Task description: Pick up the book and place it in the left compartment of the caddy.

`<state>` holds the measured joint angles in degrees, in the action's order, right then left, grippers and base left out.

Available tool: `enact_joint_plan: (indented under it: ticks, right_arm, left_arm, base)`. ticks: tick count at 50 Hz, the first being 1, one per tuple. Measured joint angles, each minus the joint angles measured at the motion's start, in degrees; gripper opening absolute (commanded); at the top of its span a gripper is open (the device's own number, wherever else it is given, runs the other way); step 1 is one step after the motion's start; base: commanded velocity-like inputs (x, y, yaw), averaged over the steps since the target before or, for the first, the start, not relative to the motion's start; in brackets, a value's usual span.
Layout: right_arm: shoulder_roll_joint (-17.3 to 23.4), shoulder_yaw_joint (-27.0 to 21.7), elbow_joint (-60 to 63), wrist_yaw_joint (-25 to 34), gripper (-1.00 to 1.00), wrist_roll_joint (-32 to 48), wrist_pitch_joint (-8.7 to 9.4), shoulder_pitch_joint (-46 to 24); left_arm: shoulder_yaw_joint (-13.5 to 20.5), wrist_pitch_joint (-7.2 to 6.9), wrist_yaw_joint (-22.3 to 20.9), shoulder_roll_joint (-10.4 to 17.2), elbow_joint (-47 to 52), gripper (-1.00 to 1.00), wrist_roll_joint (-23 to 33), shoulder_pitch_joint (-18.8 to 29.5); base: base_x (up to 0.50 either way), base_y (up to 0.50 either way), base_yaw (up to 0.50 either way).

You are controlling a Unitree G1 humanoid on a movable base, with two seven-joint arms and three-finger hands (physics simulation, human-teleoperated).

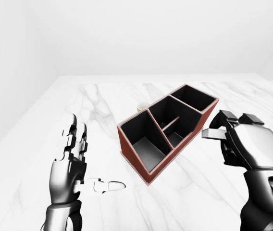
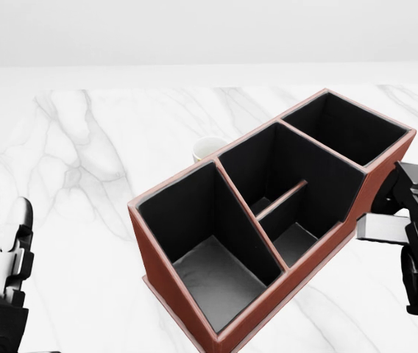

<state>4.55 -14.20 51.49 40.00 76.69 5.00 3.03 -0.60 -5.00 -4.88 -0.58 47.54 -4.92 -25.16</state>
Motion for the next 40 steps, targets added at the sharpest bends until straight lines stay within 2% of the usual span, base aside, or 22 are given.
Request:
enact_joint_plan:
  ticks: [12,18,21,34,40]
  right_arm:
    - [-2.1,1.1,5.4,0.0,-1.0,3.4,0.0,-7.0]
    - [-2.5,4.2,6.5,0.0,-1.0,6.6,0.0,-10.4]
    - [-2.2,8.2,6.8,0.0,-1.0,9.9,0.0,-11.8]
    - [2.4,30.8,7.5,0.0,-1.0,25.3,0.0,-14.8]
    - [2.1,37.8,7.6,0.0,-1.0,30.0,0.0,-15.1]
  left_arm:
    - [0.2,0.0,-0.1,-0.2,0.5,1.0,0.0,0.1]
    - [0.3,0.0,-0.2,-0.2,0.7,1.0,0.0,0.0]
    - [0.3,0.0,-0.2,-0.2,0.7,1.0,0.0,0.0]
    - [0.4,0.0,-0.3,-0.3,1.0,1.0,-0.1,0.0]
    - [0.4,0.0,-0.2,-0.3,1.1,1.0,-0.1,0.0]
  base:
    - [0.0,0.0,0.0]
    - [0.0,0.0,0.0]
    - [0.0,0.0,0.0]
    - [0.0,0.0,0.0]
    - [0.0,0.0,0.0]
